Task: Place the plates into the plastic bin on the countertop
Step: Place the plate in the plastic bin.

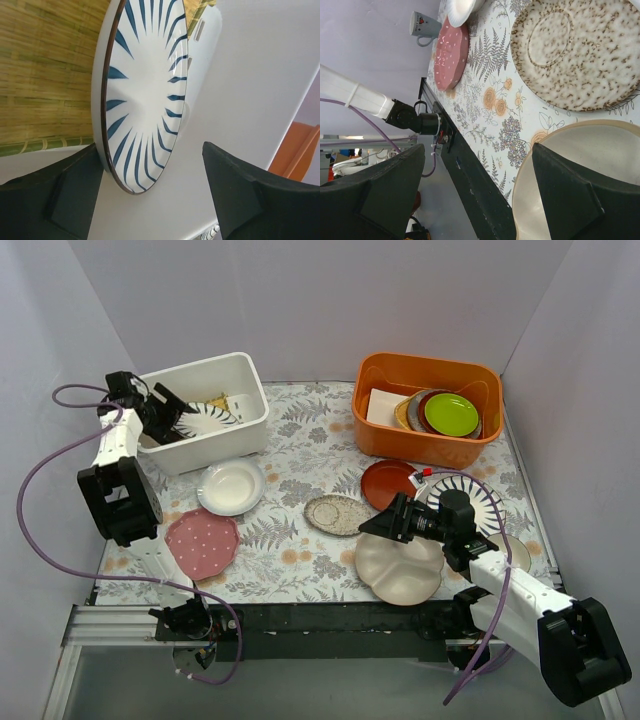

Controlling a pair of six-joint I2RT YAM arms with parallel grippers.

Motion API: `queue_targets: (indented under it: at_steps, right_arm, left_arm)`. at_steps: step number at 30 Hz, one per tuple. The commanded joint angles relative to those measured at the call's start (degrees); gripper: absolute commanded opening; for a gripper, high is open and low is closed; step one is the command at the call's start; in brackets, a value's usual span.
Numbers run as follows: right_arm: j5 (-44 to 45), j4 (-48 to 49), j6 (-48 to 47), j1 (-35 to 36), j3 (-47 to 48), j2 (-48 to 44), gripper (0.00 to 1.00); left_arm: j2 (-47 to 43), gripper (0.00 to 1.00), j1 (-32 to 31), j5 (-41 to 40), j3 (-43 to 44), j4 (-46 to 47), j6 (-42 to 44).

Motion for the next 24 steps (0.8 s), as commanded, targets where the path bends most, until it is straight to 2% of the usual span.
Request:
queue_targets:
  at_steps: [1, 5, 18, 24]
  right_arm:
    - [-1.0, 1.5, -0.7, -0.2, 1.3, -1.3, 0.95]
    - [-1.0, 1.4, -0.7, -0.3, 1.4, -1.4, 0.95]
    - [-1.2, 1.0, -0.4, -0.5, 0.9, -2.9, 0.95]
    - [-1.2, 0.6, -0.4, -0.7, 1.2, -3.3, 0.95]
  left_arm:
    - [-6.2, 0.78, 0.5, -1.0, 6.2, -2.6, 0.9]
    - [-6.6, 0.8, 0.1, -2.0, 9.1, -5.5, 0.6]
    - [-8.8, 0.81, 0.0, -0.9, 3.1, -4.9, 0.6]
    - [-11.0, 0.81, -0.6, 1.4, 4.2, -4.1, 1.7]
